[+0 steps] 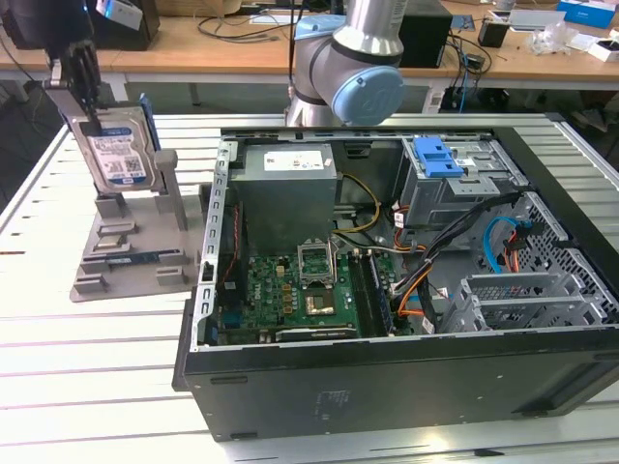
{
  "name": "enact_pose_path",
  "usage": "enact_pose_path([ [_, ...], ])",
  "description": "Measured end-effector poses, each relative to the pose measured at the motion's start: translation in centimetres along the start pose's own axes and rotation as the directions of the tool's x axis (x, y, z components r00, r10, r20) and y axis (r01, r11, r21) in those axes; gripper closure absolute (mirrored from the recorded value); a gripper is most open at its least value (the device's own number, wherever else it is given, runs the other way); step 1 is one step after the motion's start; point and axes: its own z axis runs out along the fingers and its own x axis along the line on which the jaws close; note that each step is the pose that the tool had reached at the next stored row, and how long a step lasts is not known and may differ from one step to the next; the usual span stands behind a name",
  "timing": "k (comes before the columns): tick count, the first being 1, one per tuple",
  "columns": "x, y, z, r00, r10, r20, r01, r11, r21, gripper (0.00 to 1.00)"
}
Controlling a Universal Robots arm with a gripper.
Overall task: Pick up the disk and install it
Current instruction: 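Pick up the disk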
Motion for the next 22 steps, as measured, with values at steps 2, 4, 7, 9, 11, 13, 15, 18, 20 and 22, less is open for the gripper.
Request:
enact_pose_path([
  [2,-0.01,0.02,-0.64,1.0000,0.000,0.0000,0.000,1.0000,-0.0001,0.63],
  [4,-0.02,0.04,-1.27,1.0000,0.000,0.0000,0.000,1.0000,0.0000,0.63],
  [7,-0.02,0.08,-2.39,1.0000,0.000,-0.0001,0.000,1.0000,-0.0001,0.63],
  [9,-0.02,0.10,-3.21,1.0000,0.000,0.0000,0.000,1.0000,0.0001,0.63],
  [11,-0.03,0.14,-4.53,1.0000,0.000,0.0000,0.000,1.0000,0.0000,0.63],
  [13,-0.05,0.18,-5.64,1.0000,0.000,-0.0001,0.000,1.0000,0.0000,0.63],
  [15,-0.14,0.20,-6.31,1.0000,0.000,0.0001,0.000,1.0000,-0.0001,0.63],
  [18,-0.32,0.21,-7.25,1.0000,0.000,0.0000,0.000,1.0000,0.0000,0.63],
  [20,-0.34,0.23,-8.23,1.0000,0.000,0.0000,0.000,1.0000,0.0000,0.63],
  [22,-0.34,0.28,-9.30,1.0000,0.000,-0.0001,0.000,1.0000,0.0000,0.63],
])
